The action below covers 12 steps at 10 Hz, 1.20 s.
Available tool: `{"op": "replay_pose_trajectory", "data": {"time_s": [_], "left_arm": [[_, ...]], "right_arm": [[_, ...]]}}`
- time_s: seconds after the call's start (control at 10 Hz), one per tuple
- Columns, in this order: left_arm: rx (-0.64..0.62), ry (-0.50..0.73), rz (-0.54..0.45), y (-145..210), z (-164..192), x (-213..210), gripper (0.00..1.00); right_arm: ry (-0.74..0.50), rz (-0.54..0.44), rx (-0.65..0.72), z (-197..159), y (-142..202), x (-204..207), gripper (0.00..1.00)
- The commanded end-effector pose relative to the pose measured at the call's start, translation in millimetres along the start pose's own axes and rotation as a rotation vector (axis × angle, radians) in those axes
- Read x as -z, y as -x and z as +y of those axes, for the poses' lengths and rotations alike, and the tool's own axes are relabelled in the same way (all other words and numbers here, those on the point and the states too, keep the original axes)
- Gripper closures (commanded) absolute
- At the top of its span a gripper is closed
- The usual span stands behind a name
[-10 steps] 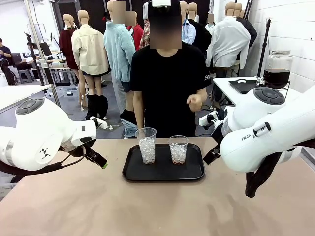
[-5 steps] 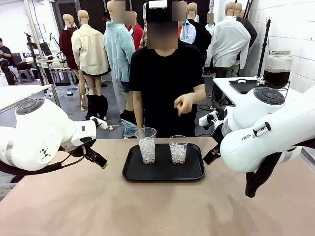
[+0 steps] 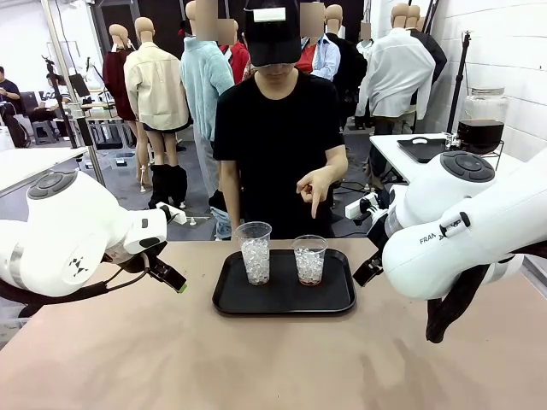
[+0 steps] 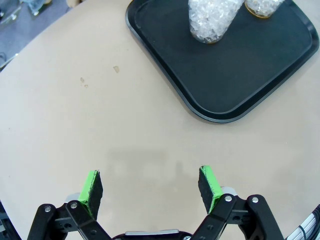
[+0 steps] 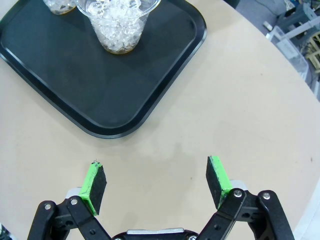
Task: Pour the drink into the iced cup.
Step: Pick up the iced cup indicated by the human and present it to them.
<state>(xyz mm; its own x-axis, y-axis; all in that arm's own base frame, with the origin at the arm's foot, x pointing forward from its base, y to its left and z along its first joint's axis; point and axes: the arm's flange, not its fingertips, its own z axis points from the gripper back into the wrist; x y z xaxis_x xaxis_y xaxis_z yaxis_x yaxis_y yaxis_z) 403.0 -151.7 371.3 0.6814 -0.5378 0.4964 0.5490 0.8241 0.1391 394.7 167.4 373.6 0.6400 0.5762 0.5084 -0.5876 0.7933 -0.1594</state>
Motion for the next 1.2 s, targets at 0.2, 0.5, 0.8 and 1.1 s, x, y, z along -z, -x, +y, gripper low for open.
{"op": "replay_pose_trajectory", "data": {"time_s": [0.2, 0.5, 0.8, 1.1], "left_arm": [[-0.002, -0.001, 0.000, 0.2, 0.8, 0.0, 0.00], [-0.002, -0.001, 0.000, 0.2, 0.8, 0.0, 0.00], [-0.002, -0.001, 0.000, 0.2, 0.8, 0.0, 0.00], [-0.002, -0.001, 0.000, 0.2, 0.8, 0.0, 0.00]], "right_arm": [[-0.001, 0.000, 0.001, 0.0, 0.0, 0.0, 0.00], [-0.001, 0.000, 0.001, 0.0, 0.0, 0.0, 0.00], [-0.001, 0.000, 0.001, 0.0, 0.0, 0.0, 0.00], [-0.001, 0.000, 0.001, 0.0, 0.0, 0.0, 0.00]]}}
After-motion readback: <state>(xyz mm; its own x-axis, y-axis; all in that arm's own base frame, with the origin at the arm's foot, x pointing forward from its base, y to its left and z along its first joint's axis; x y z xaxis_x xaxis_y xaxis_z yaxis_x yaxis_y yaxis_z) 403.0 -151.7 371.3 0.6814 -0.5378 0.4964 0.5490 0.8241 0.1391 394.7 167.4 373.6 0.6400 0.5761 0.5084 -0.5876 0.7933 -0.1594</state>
